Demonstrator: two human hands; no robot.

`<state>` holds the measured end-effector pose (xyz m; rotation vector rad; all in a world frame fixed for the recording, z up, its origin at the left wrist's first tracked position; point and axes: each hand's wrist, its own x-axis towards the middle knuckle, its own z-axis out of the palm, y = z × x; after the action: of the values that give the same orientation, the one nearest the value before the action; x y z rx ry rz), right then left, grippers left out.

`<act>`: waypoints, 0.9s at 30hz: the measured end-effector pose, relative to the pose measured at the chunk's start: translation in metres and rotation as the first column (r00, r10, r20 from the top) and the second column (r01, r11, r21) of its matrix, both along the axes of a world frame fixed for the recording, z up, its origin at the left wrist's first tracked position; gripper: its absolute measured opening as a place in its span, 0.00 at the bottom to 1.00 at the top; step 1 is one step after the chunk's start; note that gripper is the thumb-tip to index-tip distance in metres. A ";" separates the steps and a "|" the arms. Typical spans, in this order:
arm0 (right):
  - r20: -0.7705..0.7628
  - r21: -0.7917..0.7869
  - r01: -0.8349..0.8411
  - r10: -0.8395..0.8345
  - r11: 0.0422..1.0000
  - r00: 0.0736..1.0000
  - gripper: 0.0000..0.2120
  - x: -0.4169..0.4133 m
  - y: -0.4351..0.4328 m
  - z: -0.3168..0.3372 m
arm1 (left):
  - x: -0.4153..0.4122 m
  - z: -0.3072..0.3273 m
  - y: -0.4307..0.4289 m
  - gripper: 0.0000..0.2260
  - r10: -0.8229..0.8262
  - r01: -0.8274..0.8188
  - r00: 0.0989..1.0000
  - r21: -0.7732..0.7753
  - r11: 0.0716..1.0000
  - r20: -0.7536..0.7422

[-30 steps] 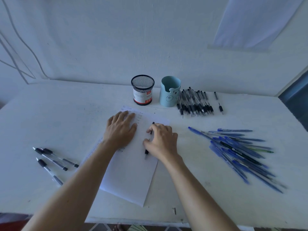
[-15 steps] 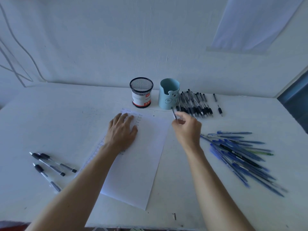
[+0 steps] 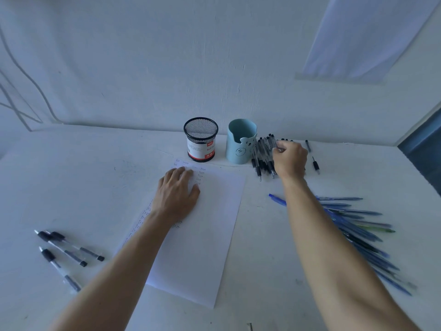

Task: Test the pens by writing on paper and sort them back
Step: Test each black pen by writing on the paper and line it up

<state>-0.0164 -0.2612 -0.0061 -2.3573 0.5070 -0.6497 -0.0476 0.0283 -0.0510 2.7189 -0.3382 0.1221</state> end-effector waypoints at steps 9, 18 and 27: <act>-0.098 -0.012 -0.052 0.050 0.999 0.994 0.17 0.014 -0.002 0.002 | 0.001 -0.003 0.000 0.29 0.004 -0.004 1.000 0.001 1.000 0.013; 0.040 0.004 -0.051 0.051 0.999 0.998 0.13 -0.006 0.012 -0.008 | 0.000 -0.002 0.000 0.25 0.006 -0.006 1.000 -0.015 1.000 0.015; 0.014 -0.038 -0.363 0.364 0.931 0.931 0.17 -0.081 0.111 -0.036 | -0.002 -0.002 0.004 0.21 0.054 -0.054 0.999 -0.175 0.983 -0.005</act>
<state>-0.0977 -0.1503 -0.0417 -2.3866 0.0412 -0.5108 -0.0493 0.0323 -0.0526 2.5546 -0.2422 0.1591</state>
